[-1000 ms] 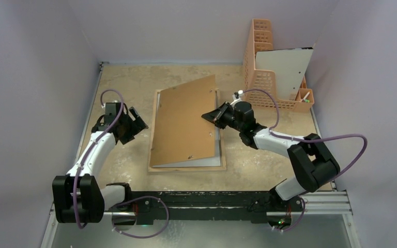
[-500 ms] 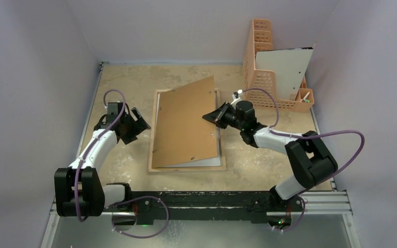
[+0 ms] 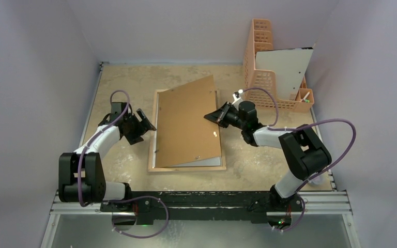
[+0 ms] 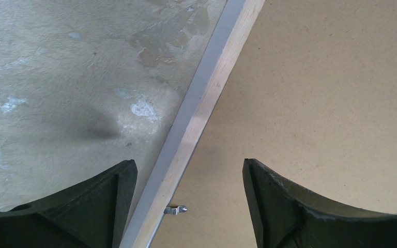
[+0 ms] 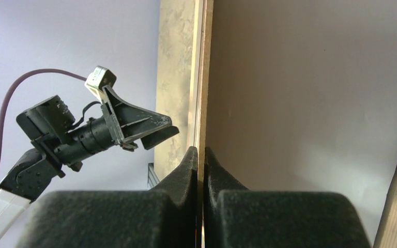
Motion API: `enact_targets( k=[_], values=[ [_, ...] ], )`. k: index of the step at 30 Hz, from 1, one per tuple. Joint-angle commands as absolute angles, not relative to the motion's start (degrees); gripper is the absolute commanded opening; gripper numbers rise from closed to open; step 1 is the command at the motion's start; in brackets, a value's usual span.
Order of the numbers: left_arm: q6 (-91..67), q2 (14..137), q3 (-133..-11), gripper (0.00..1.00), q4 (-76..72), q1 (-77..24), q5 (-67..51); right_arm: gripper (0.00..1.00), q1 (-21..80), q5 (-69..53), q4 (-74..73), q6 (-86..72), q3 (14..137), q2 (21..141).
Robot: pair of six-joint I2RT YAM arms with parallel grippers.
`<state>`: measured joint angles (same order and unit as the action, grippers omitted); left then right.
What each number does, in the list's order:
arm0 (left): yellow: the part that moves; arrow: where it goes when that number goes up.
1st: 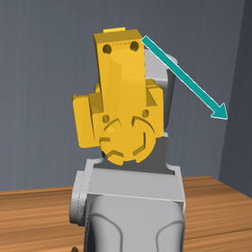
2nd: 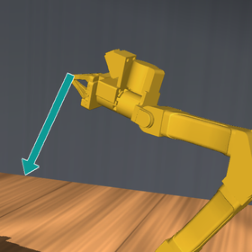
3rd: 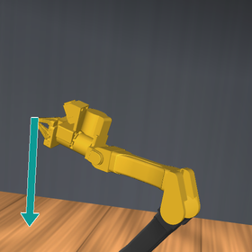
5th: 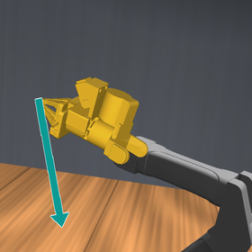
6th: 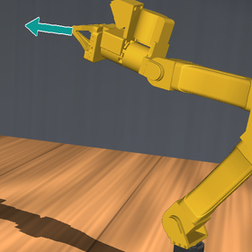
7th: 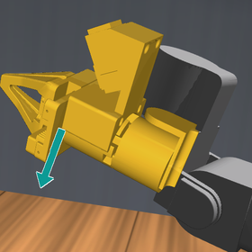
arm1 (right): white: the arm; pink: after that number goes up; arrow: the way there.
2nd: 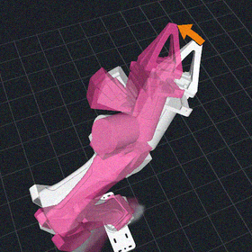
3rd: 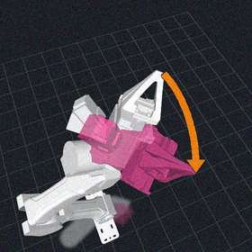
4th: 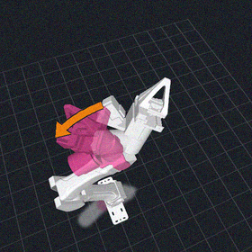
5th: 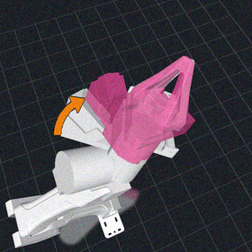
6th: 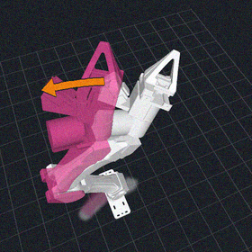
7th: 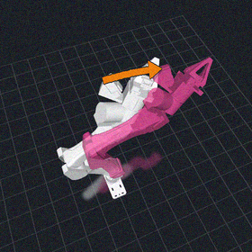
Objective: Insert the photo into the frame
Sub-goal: Place the photo frame item in the photo frame.
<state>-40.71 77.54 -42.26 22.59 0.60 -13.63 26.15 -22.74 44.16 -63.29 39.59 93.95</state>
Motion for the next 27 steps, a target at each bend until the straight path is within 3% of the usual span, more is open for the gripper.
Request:
enact_targets(
  k=[1, 10, 16, 27],
  values=[
    [-39.53, 78.4, -41.39, 0.78, 19.32, 0.44, -15.95, 0.0, 26.38, -24.8, 53.31, -62.26, 38.45, 94.76],
    [-40.03, 80.73, -40.36, 0.78, 16.99, 0.44, -18.53, 0.0, 26.38, -25.05, 57.17, -64.39, 36.0, 96.51],
    [-40.79, 81.93, -39.54, 0.78, 15.06, 0.44, -21.27, 0.1, 26.41, -24.76, 58.53, -64.15, 35.78, 98.12],
    [-42.23, 82.53, -38.85, 0.78, 12.96, 0.44, -25.05, 0.18, 26.42, -24.58, 58.45, -63.77, 35.38, 99.49]
  ],
)
